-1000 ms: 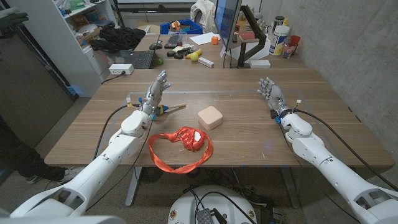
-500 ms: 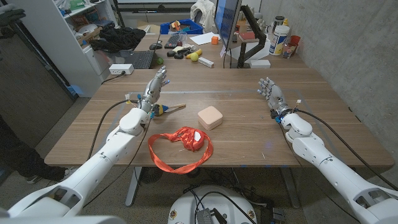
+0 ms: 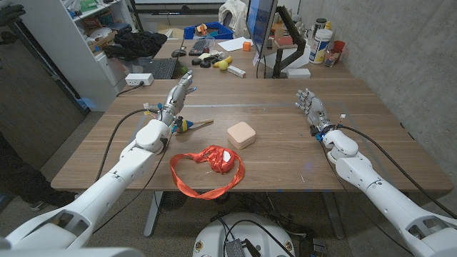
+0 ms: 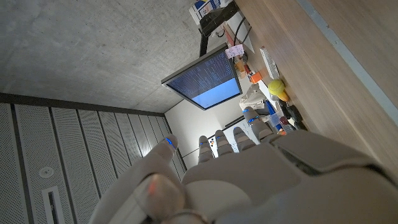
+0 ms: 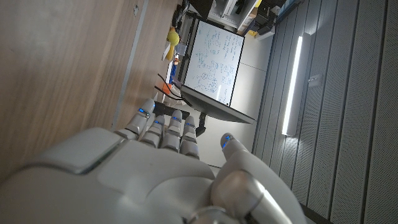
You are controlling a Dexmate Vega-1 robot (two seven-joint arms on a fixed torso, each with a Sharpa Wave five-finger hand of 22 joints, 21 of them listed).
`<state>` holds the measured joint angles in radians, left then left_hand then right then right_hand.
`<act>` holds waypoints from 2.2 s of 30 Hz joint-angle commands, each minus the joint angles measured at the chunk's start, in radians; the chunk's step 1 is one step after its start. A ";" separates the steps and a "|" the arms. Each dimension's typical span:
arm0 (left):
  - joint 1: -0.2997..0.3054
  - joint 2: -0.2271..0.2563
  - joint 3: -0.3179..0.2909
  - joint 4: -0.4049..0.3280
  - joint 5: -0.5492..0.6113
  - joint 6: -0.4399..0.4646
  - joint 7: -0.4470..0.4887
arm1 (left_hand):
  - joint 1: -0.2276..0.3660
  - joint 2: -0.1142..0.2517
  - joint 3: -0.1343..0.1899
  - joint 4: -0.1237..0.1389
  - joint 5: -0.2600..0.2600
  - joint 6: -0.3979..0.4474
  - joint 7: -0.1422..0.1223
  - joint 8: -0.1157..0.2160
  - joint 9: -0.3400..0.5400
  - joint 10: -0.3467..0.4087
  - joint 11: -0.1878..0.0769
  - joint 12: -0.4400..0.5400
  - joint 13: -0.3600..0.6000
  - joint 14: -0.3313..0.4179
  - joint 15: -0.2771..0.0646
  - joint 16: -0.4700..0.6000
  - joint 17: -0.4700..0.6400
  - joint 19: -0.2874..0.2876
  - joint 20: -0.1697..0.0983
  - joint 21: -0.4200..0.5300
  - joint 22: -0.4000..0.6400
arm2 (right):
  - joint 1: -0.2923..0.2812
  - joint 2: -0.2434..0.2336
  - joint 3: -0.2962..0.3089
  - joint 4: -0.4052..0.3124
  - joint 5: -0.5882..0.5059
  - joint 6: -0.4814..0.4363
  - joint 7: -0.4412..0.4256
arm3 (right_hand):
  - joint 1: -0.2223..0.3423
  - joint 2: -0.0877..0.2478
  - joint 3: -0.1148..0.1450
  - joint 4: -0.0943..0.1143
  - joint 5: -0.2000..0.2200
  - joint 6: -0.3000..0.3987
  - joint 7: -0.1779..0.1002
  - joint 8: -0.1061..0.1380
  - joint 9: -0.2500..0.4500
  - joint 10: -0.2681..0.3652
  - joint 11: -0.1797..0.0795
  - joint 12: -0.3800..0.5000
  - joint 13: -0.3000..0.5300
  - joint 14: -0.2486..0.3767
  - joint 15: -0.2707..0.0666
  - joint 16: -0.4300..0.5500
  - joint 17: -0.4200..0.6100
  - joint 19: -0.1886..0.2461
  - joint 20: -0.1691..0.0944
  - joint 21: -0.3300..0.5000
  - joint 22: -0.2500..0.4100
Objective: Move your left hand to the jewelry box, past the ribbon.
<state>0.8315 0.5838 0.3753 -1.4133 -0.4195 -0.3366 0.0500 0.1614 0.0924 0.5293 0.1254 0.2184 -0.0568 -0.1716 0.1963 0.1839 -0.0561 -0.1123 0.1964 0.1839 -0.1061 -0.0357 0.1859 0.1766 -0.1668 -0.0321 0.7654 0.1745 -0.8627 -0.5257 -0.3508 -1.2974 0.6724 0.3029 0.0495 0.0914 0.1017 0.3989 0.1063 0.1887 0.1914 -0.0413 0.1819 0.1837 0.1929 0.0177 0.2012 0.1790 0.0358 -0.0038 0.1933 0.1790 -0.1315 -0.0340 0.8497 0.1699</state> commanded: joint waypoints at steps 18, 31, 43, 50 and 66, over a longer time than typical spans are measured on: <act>-0.041 0.051 0.024 -0.053 0.091 -0.024 -0.017 | 0.013 0.000 0.002 -0.005 0.004 0.006 -0.004 0.002 0.002 -0.007 -0.001 0.001 0.001 -0.005 -0.035 0.000 0.004 -0.004 -0.017 -0.005 0.004 | 0.002 0.003 0.000 0.010 0.000 0.006 0.006 | 0.009 0.046 -0.003 -0.002 0.005 0.004 -0.002 0.008 0.002 0.005 0.005 0.007 0.003 0.006 0.001 0.002 0.002 0.003 -0.001 -0.010 0.006; -0.052 0.072 0.035 -0.084 0.129 -0.039 -0.026 | 0.015 -0.001 0.002 -0.006 0.003 0.013 -0.002 0.004 0.002 -0.006 0.000 0.002 0.001 -0.005 -0.036 0.000 0.003 -0.002 -0.017 -0.007 0.005 | 0.000 0.002 0.001 0.009 0.001 0.011 0.008 | 0.010 0.047 -0.004 -0.003 0.005 0.004 -0.003 0.008 0.002 0.005 0.006 0.007 0.003 0.006 0.001 0.002 0.002 0.004 0.000 -0.014 0.006; -0.067 0.111 0.052 -0.110 0.228 -0.041 -0.015 | 0.018 -0.002 0.003 -0.008 0.003 0.024 -0.003 0.006 0.002 0.002 -0.004 0.005 0.001 0.001 -0.038 0.002 0.003 0.004 -0.017 -0.008 0.005 | -0.002 0.001 0.002 0.013 0.001 0.014 0.009 | 0.011 0.047 -0.005 -0.004 0.005 0.005 -0.003 0.008 0.002 0.004 0.005 0.006 0.003 0.006 0.001 0.002 0.001 0.005 0.000 -0.017 0.006; -0.084 0.128 0.066 -0.122 0.279 -0.051 -0.026 | 0.020 -0.002 0.003 -0.010 0.003 0.029 -0.004 0.007 0.002 0.003 -0.004 0.005 0.001 0.000 -0.037 0.001 0.003 0.005 -0.016 -0.011 0.005 | 0.002 0.003 0.001 0.018 0.000 0.015 0.010 | 0.011 0.047 -0.006 -0.004 0.005 0.005 -0.003 0.008 0.002 0.005 0.006 0.007 0.003 0.006 0.001 0.002 0.001 0.005 0.000 -0.019 0.006; -0.103 0.148 0.080 -0.127 0.360 -0.086 -0.031 | 0.025 -0.002 0.004 -0.013 0.002 0.048 -0.006 0.010 0.003 0.005 -0.011 0.005 0.001 0.002 -0.042 0.002 0.002 0.009 -0.017 -0.016 0.005 | 0.001 0.005 0.003 0.022 0.003 0.017 0.011 | 0.011 0.047 -0.008 -0.004 0.005 0.006 -0.005 0.008 0.002 0.005 0.007 0.007 0.003 0.006 0.001 0.002 0.001 0.007 0.000 -0.023 0.006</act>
<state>0.7417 0.7141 0.4438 -1.5318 -0.1248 -0.3994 0.0198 0.1759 0.0884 0.5295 0.1172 0.2182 -0.0193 -0.1733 0.2003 0.1837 -0.0561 -0.1123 0.1964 0.1836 -0.1061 -0.0357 0.1858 0.1769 -0.1631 -0.0356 0.7502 0.1744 -0.8616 -0.5223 -0.3494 -1.2775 0.6735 0.3176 0.0600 0.0954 0.1058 0.3947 0.1021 0.1887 0.1913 -0.0412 0.1819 0.1836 0.1928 0.0177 0.2012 0.1788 0.0358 -0.0038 0.1933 0.1786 -0.1313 -0.0341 0.8284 0.1746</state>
